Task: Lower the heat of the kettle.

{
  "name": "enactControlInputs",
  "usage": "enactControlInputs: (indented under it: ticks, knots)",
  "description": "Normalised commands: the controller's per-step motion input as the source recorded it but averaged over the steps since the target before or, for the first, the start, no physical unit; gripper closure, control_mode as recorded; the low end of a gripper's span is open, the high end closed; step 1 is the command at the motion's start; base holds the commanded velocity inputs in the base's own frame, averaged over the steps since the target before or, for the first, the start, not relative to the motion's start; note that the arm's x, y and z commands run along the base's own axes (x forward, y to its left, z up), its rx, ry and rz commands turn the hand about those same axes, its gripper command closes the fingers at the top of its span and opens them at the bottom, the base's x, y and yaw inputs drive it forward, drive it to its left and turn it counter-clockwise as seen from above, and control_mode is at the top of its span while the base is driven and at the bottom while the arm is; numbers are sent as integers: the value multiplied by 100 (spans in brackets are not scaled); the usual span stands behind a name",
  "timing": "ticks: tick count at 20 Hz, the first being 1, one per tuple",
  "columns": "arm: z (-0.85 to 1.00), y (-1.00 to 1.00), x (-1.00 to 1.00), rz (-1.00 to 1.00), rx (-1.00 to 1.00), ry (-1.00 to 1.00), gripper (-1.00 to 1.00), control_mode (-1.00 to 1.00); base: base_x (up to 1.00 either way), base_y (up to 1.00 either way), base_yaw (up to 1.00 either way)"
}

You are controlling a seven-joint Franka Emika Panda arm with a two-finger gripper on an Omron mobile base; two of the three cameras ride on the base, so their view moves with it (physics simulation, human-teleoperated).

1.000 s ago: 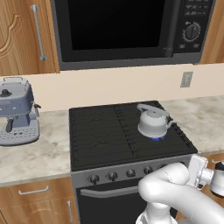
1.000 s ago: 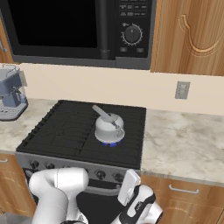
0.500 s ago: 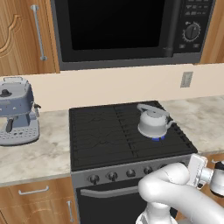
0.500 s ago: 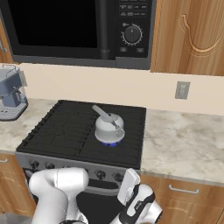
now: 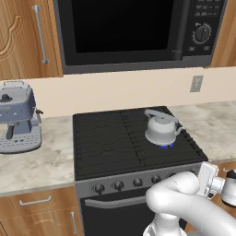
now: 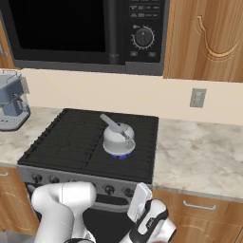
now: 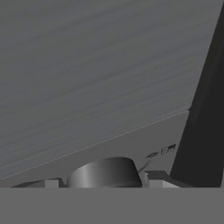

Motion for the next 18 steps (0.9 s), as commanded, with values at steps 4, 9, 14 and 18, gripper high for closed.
enactControlInputs:
  ticks: [4,9,14,18]
  knots:
    - [0,0,-4,-2,11,-5,100,-100,0,0,0]
    - [0,-3,-11,-7,23,-2,100,-100,0,0,0]
    - [0,0,-13,-11,28,-2,100,-100,0,0,0]
    - [0,0,-9,-13,26,0,100,-100,0,0,0]
